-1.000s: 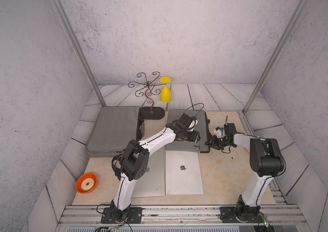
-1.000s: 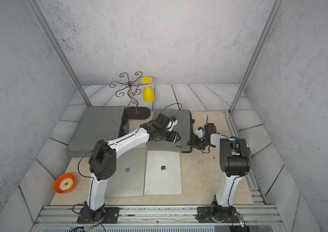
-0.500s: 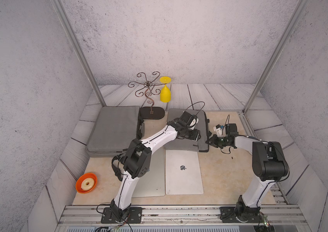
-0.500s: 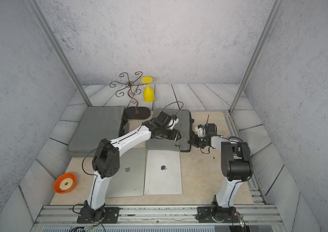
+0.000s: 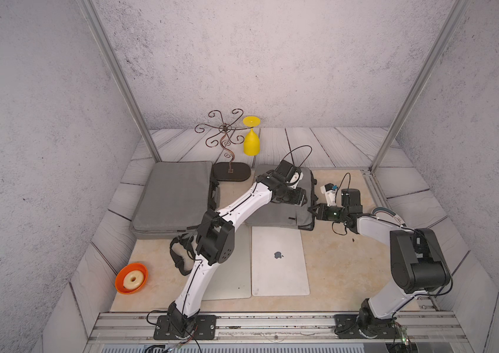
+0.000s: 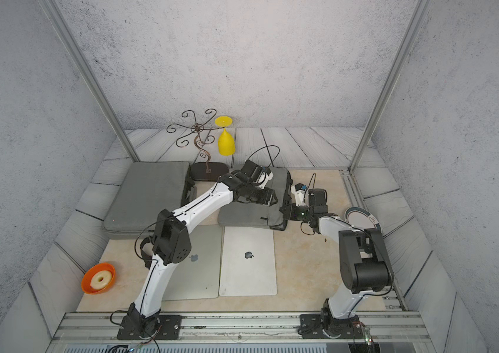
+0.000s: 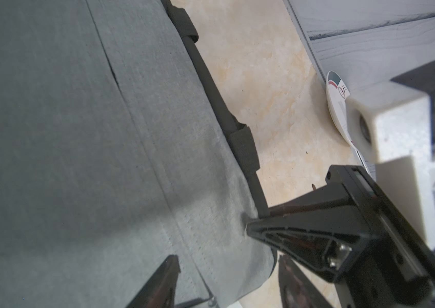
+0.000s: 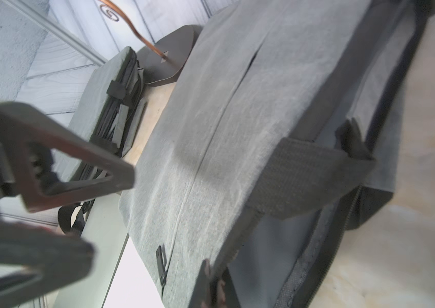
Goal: Open the zippered laptop bag and take out the laptop
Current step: Open the bag flap on the zippered laptop bag.
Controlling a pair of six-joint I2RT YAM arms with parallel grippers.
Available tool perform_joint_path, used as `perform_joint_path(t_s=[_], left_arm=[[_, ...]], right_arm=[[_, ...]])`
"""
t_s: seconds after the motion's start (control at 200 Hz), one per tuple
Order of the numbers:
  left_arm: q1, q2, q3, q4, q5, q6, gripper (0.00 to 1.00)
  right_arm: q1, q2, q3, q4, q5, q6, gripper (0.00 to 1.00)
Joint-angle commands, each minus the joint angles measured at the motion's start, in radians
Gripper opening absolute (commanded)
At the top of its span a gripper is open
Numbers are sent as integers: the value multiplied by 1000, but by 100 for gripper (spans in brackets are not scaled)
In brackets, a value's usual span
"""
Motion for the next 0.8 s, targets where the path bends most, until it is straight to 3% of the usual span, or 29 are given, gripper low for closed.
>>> perform_joint_path(t_s=[0.0,0.405,0.796], left_arm=[[-1,31,41,-21,27,-34,61],[-12,108,109,-60,-28,10,61],[-4,178,186,-74,-2,41,61]], right_arm=[[24,-36,-3,70,-7,-25,2],[67,-43,-11,63,15,-52,1],[68,-88,-38,-4,23,-204,1]])
